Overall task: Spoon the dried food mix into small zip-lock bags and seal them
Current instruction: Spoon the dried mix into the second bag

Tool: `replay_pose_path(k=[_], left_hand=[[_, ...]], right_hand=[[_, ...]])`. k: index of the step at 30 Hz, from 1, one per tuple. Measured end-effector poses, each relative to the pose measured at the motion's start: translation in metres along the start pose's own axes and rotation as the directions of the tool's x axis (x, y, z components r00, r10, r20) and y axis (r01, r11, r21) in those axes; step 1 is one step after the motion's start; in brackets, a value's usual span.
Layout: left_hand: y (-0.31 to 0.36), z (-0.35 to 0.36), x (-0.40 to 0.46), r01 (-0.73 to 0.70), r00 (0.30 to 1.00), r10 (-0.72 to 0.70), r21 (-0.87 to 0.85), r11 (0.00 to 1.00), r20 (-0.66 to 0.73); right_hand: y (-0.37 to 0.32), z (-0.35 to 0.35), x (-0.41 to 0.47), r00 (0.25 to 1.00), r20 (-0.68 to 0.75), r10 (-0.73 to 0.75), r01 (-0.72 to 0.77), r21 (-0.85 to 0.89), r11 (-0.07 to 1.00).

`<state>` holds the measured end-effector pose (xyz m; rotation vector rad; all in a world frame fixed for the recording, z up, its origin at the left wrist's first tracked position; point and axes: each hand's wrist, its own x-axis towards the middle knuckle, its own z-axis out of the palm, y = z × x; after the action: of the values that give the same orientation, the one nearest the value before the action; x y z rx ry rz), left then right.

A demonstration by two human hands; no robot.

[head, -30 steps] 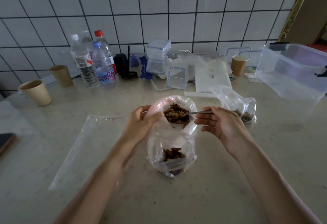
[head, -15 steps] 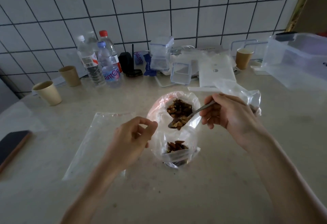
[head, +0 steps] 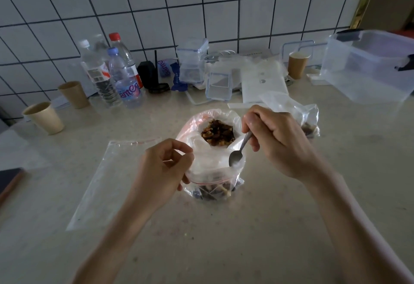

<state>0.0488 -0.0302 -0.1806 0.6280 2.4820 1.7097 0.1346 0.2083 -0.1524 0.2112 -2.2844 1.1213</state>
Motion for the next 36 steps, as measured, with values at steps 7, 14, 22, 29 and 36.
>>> replay_pose_path(k=[7,14,22,29,36], left_hand=[[-0.017,-0.002,-0.001,-0.032,0.999,0.038,0.208,0.978,-0.023],[-0.006,-0.011,0.011,-0.095,0.985,0.128,0.256,0.962,-0.117],[-0.01,0.015,0.088,0.122,0.99,-0.138,0.371,0.921,0.017],[-0.018,0.034,0.097,0.112,0.982,-0.156,0.333,0.936,0.109],[-0.029,0.036,0.077,0.083,0.994,-0.09,0.1,0.992,0.067]], right_hand=[[0.005,0.006,0.006,0.979,-0.135,0.151,-0.109,0.275,0.955],[0.017,0.015,0.013,0.813,-0.107,0.572,-0.393,0.624,0.676],[0.034,0.012,0.011,0.786,-0.123,0.606,-0.488,0.478,0.73],[0.041,0.015,0.008,0.81,-0.06,0.584,-0.524,0.376,0.765],[0.039,0.033,0.007,0.817,-0.052,0.574,-0.504,0.419,0.755]])
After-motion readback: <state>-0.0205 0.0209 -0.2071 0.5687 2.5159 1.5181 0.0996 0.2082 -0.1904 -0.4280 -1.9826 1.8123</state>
